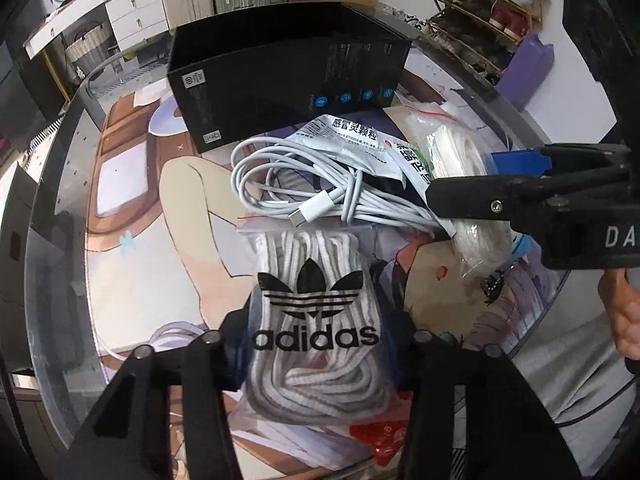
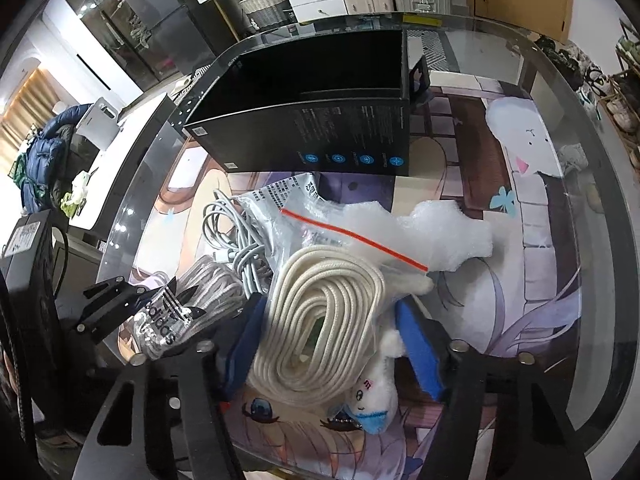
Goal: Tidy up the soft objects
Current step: 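Grasp the adidas lace bag with the left tool while the right tool grasps the rope bag, then lift both bags and drop them into the black box, opening both tools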
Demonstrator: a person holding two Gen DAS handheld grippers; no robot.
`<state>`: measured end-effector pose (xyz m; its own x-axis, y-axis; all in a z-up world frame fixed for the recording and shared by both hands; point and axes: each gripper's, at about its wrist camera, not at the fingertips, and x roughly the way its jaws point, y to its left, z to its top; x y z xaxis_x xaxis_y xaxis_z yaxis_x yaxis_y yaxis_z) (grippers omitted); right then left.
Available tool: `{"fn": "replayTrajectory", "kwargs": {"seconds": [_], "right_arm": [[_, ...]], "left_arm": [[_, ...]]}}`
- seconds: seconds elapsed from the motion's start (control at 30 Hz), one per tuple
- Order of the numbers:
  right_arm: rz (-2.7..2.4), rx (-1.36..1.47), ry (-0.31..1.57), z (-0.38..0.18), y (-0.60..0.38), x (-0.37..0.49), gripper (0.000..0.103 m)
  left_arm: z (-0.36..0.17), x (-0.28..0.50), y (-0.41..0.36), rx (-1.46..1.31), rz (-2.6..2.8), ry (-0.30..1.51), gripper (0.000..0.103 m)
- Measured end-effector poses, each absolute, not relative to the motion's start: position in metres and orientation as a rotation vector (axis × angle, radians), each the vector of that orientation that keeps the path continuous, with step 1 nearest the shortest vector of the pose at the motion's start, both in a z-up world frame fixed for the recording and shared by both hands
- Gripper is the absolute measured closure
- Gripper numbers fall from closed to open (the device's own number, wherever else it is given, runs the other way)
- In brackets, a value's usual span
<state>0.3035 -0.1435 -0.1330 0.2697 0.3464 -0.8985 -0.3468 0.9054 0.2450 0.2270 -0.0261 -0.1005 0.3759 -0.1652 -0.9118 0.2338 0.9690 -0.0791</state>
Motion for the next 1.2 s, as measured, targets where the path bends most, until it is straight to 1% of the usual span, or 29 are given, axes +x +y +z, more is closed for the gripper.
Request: {"fn": "replayTrajectory", "kwargs": {"seconds": [0.03, 0.17, 0.27, 0.43, 0.8, 1.0, 1.2], "right_arm": [[0.459, -0.01, 1.206, -0.132, -0.144, 0.303, 0.052], [0.462, -0.018, 1.196, -0.129, -0.146, 0.302, 0.06], [0.464, -0.016, 1.189, -0.126, -0.149, 0.301, 0.063], [0.474, -0.02, 1.158, -0.115, -0.151, 0.296, 0.064], [0.532, -0.001, 1.061, -0.082, -0.151, 0.287, 0.064], [0.532, 0.004, 0.942, -0.05, -0.15, 0.287, 0.064], [0.478, -0.034, 0.76, -0.008, -0.143, 0.291, 0.064]], "left_arm": [[-0.099, 0.226, -0.025, 0.061, -0.259, 1.155, 0.057], [-0.095, 0.219, -0.023, 0.062, -0.266, 1.143, 0.06], [-0.09, 0.214, -0.023, 0.054, -0.276, 1.133, 0.061], [-0.079, 0.207, -0.021, 0.043, -0.291, 1.104, 0.062], [-0.041, 0.2, -0.003, -0.006, -0.26, 0.968, 0.063], [-0.006, 0.2, 0.003, -0.025, -0.222, 0.831, 0.063], [0.029, 0.215, 0.01, -0.031, -0.196, 0.703, 0.063]]}}
